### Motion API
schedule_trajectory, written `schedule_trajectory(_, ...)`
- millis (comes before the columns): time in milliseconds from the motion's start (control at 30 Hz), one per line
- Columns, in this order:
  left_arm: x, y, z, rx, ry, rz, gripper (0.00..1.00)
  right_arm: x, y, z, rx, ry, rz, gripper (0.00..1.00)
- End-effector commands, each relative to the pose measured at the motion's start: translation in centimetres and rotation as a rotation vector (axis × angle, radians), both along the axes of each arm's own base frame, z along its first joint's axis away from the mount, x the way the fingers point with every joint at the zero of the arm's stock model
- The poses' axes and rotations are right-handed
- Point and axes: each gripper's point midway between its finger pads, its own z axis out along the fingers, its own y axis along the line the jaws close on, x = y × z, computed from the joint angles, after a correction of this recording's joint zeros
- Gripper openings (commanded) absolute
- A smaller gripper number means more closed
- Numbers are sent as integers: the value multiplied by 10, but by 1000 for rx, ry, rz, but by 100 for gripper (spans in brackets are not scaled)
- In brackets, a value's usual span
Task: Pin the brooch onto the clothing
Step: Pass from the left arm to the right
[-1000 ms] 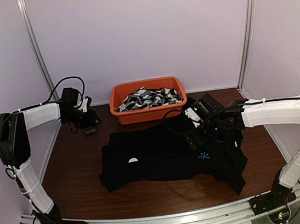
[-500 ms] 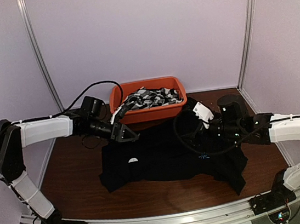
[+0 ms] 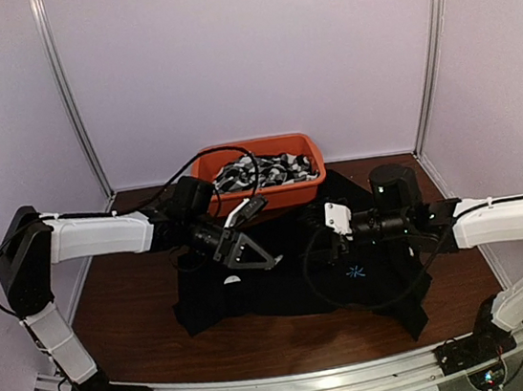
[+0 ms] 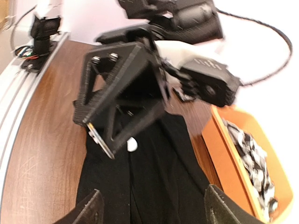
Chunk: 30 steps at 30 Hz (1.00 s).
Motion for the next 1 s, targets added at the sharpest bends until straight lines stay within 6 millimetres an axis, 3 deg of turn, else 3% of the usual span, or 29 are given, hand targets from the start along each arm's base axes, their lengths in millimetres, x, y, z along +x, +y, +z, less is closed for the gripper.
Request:
schedule_trajectory(0, -10, -10, 9, -76, -10, -66, 37, -37, 16, 2, 13, -11, 233, 70)
schedule_trajectory(200, -12, -13, 14, -111, -12, -79, 37, -49, 22, -6, 12, 20, 293, 66)
schedule_trajectory(300, -14, -14, 16, -121, -13, -88, 37, -51, 27, -7, 13, 33, 311, 54)
schedule_trajectory(400, -16, -14, 18, -127, -15, -96, 37, -49, 30, -9, 9, 42, 314, 52)
schedule_trajectory(500, -17, -14, 16, -125, -13, -98, 37, -49, 33, -6, 18, 48, 323, 42)
schedule_trajectory(633, -19, -14, 14, -127, -11, -101, 37, -51, 34, -1, 39, 50, 335, 38)
schedule_trajectory(867, -21, -13, 17, -141, -9, -104, 37, -53, 36, 4, 51, 56, 346, 10)
schedule_trajectory(967, -21, -13, 17, -144, -8, -103, 37, -52, 36, 2, 49, 62, 345, 5)
